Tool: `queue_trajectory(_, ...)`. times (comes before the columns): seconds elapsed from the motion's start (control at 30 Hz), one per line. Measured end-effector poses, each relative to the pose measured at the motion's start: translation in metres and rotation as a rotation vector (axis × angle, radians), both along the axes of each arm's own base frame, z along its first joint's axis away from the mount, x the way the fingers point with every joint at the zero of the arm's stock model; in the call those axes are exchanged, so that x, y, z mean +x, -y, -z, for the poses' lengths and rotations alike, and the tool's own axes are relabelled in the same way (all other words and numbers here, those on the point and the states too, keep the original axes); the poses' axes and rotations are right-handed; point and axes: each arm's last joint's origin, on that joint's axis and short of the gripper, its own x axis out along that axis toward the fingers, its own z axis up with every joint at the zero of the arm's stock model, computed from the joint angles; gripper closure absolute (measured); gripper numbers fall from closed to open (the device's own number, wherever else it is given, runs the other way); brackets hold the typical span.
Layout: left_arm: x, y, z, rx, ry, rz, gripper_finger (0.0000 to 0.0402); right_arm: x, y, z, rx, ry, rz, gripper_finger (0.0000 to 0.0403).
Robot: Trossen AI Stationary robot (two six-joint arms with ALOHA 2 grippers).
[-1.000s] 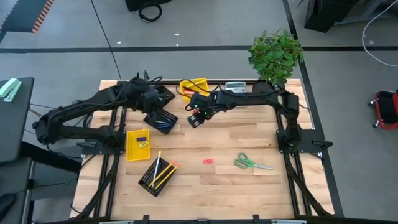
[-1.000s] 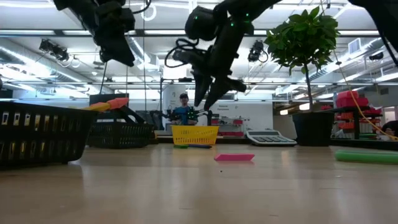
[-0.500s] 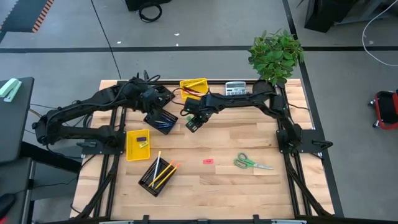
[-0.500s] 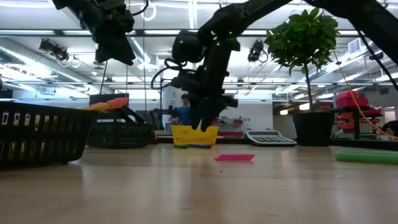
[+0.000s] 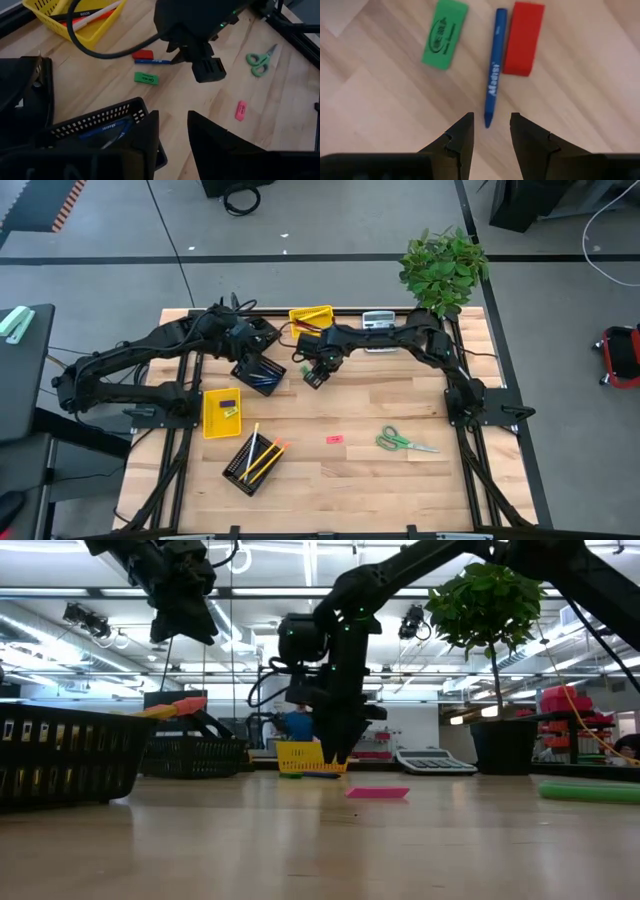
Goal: Sort crayons/erasers/pens/pencils in bins
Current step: Put the blue crayon into the top black basket
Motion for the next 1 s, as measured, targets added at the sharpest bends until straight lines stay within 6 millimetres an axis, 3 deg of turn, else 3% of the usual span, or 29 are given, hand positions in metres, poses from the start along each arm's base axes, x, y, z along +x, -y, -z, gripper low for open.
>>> queue_trajectory(0.33, 0.000, 0.000, 0.000, -0.002, -0.001, -0.002, 0.0294, 0.006, -0.001, 0.019, -0.005, -0.015, -0.040, 0.0270)
queue_trajectory(0.67, 0.000, 0.000, 0.000, -0.016, 0.002, -0.015, 0.0294, 0.008, -0.001, 0.019, -0.065, -0.017, -0.101, 0.0272)
queue_trajectory(1.0, 0.000, 0.000, 0.000, -0.030, 0.005, -0.028, 0.0294, 0.008, -0.002, 0.019, -0.078, -0.021, -0.135, 0.0352)
